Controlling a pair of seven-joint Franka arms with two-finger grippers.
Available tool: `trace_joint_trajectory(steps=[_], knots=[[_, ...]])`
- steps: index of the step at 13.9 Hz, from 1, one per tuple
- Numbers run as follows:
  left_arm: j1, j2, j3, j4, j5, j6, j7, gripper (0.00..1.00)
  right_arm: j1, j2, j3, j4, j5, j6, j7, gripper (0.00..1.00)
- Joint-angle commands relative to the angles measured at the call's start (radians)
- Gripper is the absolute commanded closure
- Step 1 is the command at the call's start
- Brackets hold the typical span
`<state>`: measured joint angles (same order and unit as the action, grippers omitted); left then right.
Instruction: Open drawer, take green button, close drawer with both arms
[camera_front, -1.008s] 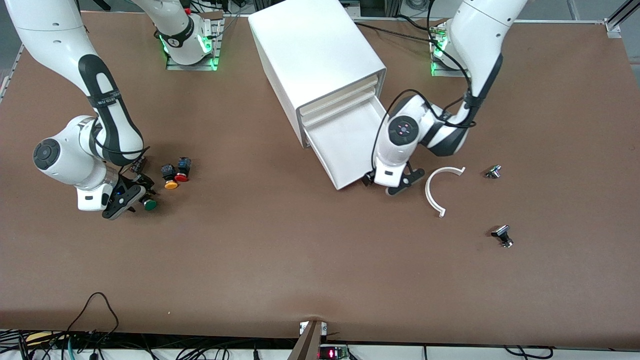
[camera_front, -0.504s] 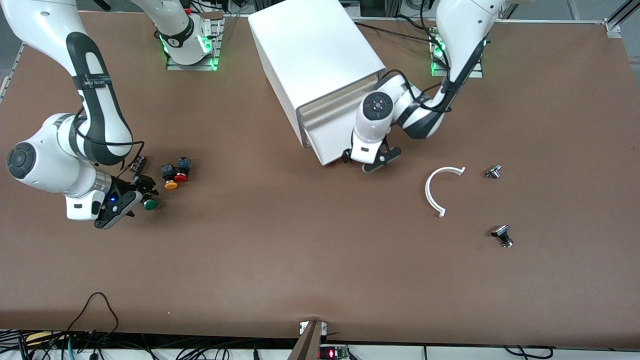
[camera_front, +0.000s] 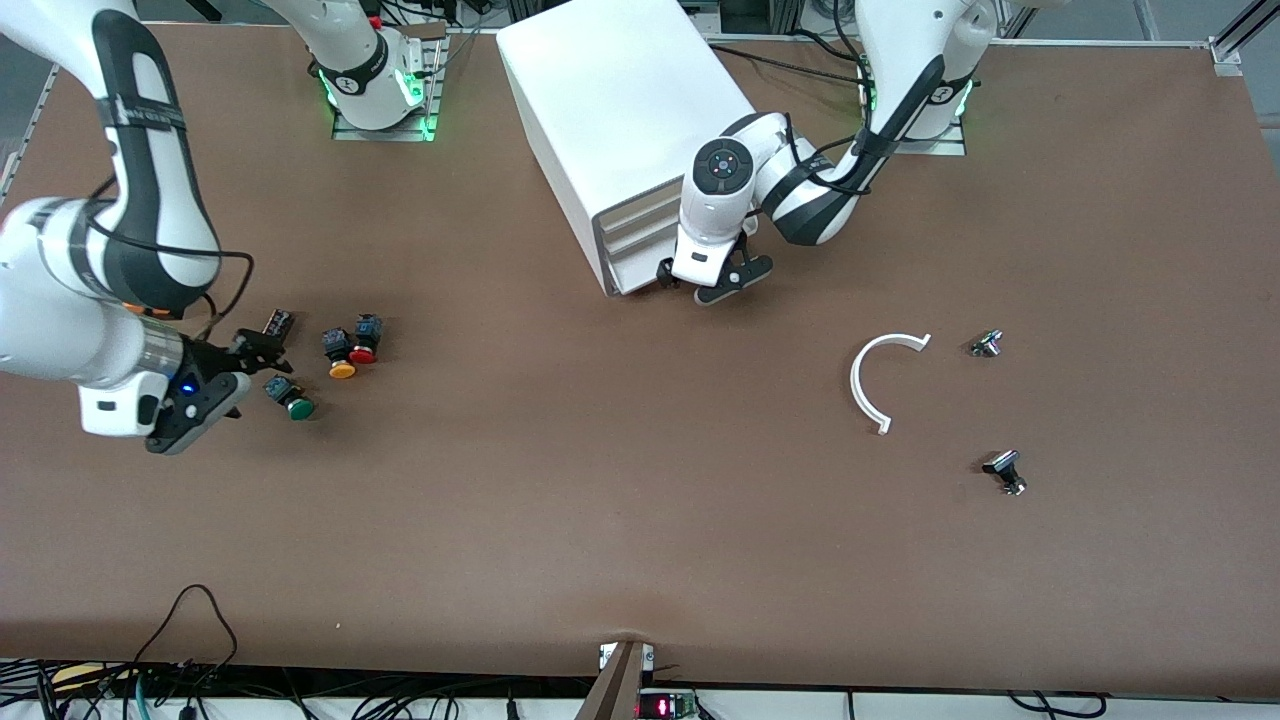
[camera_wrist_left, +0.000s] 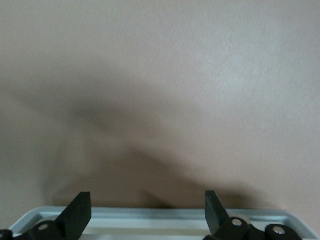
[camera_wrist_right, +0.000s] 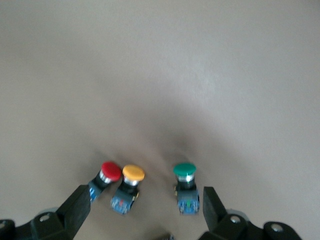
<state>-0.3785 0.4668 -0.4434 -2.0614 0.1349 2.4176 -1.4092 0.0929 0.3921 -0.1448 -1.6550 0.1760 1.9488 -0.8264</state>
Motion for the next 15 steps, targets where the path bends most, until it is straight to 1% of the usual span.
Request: trace_joint_trajectory(steps=[1,2,3,5,6,7,9,10,11,12,13,15], knots=[[0.001,-0.033,-0.014,-0.029,-0.021,-0.022,-0.019,0.0,0.004,-0.016,-0.004,0.095,-0.041,-0.154,0.096,0.0],[0.004,-0.033,-0.014,-0.023,-0.021,-0.04,-0.016,0.0,0.004,-0.028,-0.003,0.118,-0.052,-0.194,0.131,0.0],[0.012,-0.034,-0.012,-0.014,-0.021,-0.049,-0.008,0.0,0.004,-0.059,0.001,0.118,-0.064,-0.214,0.171,0.0],[0.058,-0.054,0.006,0.006,-0.02,-0.061,0.082,0.0,-0.001,-0.11,0.01,0.103,-0.09,-0.272,0.249,0.0],[0.087,-0.065,0.023,0.038,-0.023,-0.093,0.14,0.0,-0.005,-0.136,0.016,0.101,-0.095,-0.312,0.294,0.0],[0.116,-0.072,0.035,0.082,-0.023,-0.15,0.189,0.0,-0.007,-0.16,0.024,0.101,-0.119,-0.355,0.347,0.0],[0.191,-0.091,0.045,0.171,-0.021,-0.26,0.302,0.0,-0.01,-0.203,0.028,0.101,-0.139,-0.425,0.432,0.0],[0.225,-0.111,0.067,0.194,-0.021,-0.291,0.393,0.0,-0.01,-0.222,0.027,0.1,-0.142,-0.442,0.456,0.0],[0.23,-0.134,0.106,0.199,-0.023,-0.304,0.47,0.0,-0.012,-0.243,0.027,0.092,-0.15,-0.453,0.484,0.0],[0.242,-0.158,0.124,0.204,-0.023,-0.325,0.521,0.0,-0.015,-0.271,0.031,0.074,-0.167,-0.461,0.519,0.0],[0.277,-0.189,0.127,0.219,-0.021,-0.354,0.57,0.0,-0.015,-0.291,0.034,0.058,-0.177,-0.461,0.545,0.0],[0.347,-0.255,0.129,0.231,-0.023,-0.437,0.727,0.0,-0.041,-0.311,0.066,0.043,-0.191,-0.461,0.558,0.0]])
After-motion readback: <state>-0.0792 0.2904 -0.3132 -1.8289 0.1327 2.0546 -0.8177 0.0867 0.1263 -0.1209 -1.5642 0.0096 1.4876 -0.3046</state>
